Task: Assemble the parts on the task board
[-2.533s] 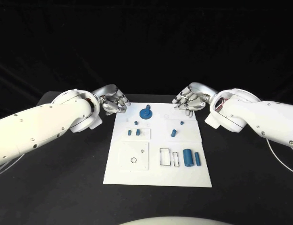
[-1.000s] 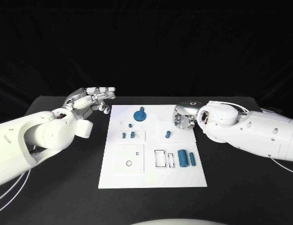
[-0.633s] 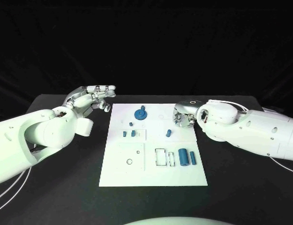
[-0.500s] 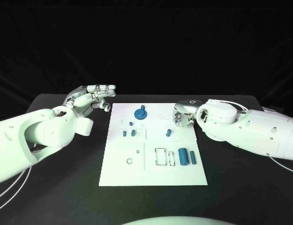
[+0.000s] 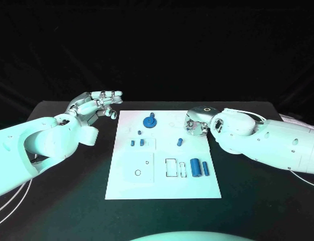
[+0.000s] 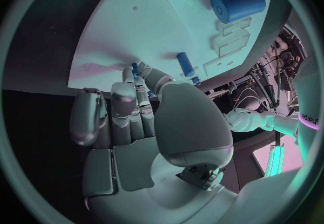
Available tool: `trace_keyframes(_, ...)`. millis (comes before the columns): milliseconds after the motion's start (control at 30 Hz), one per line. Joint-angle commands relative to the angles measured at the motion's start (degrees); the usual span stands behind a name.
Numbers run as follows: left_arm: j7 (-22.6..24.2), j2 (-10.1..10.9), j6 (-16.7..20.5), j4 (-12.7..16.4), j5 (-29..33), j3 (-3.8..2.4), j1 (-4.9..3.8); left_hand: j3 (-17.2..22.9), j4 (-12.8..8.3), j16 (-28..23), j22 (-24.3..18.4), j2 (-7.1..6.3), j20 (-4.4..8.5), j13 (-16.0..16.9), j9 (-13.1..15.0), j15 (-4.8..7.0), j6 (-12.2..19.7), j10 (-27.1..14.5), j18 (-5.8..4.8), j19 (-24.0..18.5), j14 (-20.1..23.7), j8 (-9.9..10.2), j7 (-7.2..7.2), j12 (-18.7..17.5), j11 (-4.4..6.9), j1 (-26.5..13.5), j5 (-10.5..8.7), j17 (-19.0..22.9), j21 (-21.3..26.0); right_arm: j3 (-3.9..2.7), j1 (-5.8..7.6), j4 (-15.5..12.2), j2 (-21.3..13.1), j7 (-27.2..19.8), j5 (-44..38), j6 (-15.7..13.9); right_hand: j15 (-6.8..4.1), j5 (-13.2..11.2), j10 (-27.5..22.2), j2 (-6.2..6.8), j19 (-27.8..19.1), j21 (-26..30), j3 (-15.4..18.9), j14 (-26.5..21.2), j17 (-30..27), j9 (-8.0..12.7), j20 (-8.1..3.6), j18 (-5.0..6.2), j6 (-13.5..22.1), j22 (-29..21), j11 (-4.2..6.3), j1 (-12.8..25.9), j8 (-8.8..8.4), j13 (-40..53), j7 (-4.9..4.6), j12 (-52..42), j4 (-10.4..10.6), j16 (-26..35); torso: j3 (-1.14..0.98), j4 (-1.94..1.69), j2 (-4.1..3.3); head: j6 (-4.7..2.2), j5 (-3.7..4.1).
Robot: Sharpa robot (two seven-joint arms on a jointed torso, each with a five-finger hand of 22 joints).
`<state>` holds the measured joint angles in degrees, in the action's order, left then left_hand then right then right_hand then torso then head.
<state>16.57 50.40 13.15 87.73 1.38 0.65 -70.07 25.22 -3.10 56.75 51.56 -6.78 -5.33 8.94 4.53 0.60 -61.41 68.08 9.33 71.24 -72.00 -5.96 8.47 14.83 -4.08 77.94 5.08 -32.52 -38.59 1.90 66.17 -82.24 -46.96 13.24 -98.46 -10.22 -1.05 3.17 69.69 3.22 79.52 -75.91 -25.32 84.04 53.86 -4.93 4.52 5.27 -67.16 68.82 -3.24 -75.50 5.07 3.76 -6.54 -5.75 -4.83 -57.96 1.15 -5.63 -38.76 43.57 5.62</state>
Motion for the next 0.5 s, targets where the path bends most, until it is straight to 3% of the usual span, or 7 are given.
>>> trace_keyframes(33, 0.33, -0.12, -0.76, -0.08, -0.17, -0.03, 0.03, -0.08, -0.13, -0.41, -0.14, 0.61, 0.00, 0.07, -0.06, -0.10, -0.24, -0.32, 0.66, -0.26, 0.48, -0.22, 0.08, 0.08, 0.02, 0.14, 0.39, 0.15, 0.37, -0.20, 0.23, -1.01, -0.45, 1.52, -0.04, -4.20, -0.36, -0.33, 0.46, -0.66, 0.32, -0.31, -0.39, 1.44, 0.11, -0.07, -0.01, -0.73, -0.39, 0.11, -0.08, -0.56, -0.12, 0.03, -0.23, 0.36, -0.07, -0.28, 0.06, -0.02, 0.04, -0.09, -0.03)
trace_keyframes(133, 0.43, -0.10, -0.71, -0.12, -0.18, -0.04, 0.06, -0.07, -0.12, -0.51, -0.31, 0.86, -0.02, 0.09, -0.10, -0.14, -0.16, -0.50, 0.68, -0.34, 0.59, -0.20, 0.16, 0.13, -0.04, 0.23, 0.38, 0.31, 0.63, -0.40, 0.69, -2.27, -1.44, 1.79, 0.69, -4.80, -0.37, -0.35, 0.47, -0.66, 0.30, -0.37, -0.50, 1.42, 0.17, -0.07, 0.00, -0.73, -0.39, 0.16, -0.10, -0.68, -0.15, 0.02, -0.26, 0.41, -0.16, -0.35, 0.11, 0.04, -0.01, 0.06, -0.29)
trace_keyframes(300, 0.40, -0.05, -0.66, -0.20, -0.19, -0.04, 0.09, -0.06, -0.12, -0.59, -0.46, 1.03, -0.03, 0.10, -0.13, -0.17, -0.08, -0.65, 0.70, -0.40, 0.67, -0.18, 0.23, 0.16, -0.10, 0.30, 0.38, 0.44, 0.86, -0.71, 1.30, -5.02, -3.33, 1.89, 2.18, -5.19, -0.36, -0.36, 0.44, -0.62, 0.28, -0.40, -0.56, 1.40, 0.20, -0.07, 0.00, -0.73, -0.35, 0.18, -0.12, -0.73, -0.19, 0.01, -0.29, 0.46, -0.22, -0.40, 0.03, 0.07, -0.09, 0.14, -0.71)
trace_keyframes(500, 0.32, -0.10, -0.74, -0.32, -0.19, -0.04, 0.10, -0.08, -0.10, -0.62, -0.55, 1.12, -0.05, 0.10, -0.15, -0.20, -0.02, -0.74, 0.71, -0.44, 0.71, -0.16, 0.28, 0.17, -0.14, 0.29, 0.37, 0.51, 0.99, -0.87, 1.67, -9.52, -5.00, 1.15, 3.72, -6.60, -0.34, -0.34, 0.40, -0.61, 0.25, -0.44, -0.67, 1.37, 0.21, -0.07, 0.01, -0.73, -0.34, 0.22, -0.15, -0.83, -0.23, 0.00, -0.34, 0.53, -0.29, -0.43, 0.03, 0.08, -0.07, 0.07, -1.35)
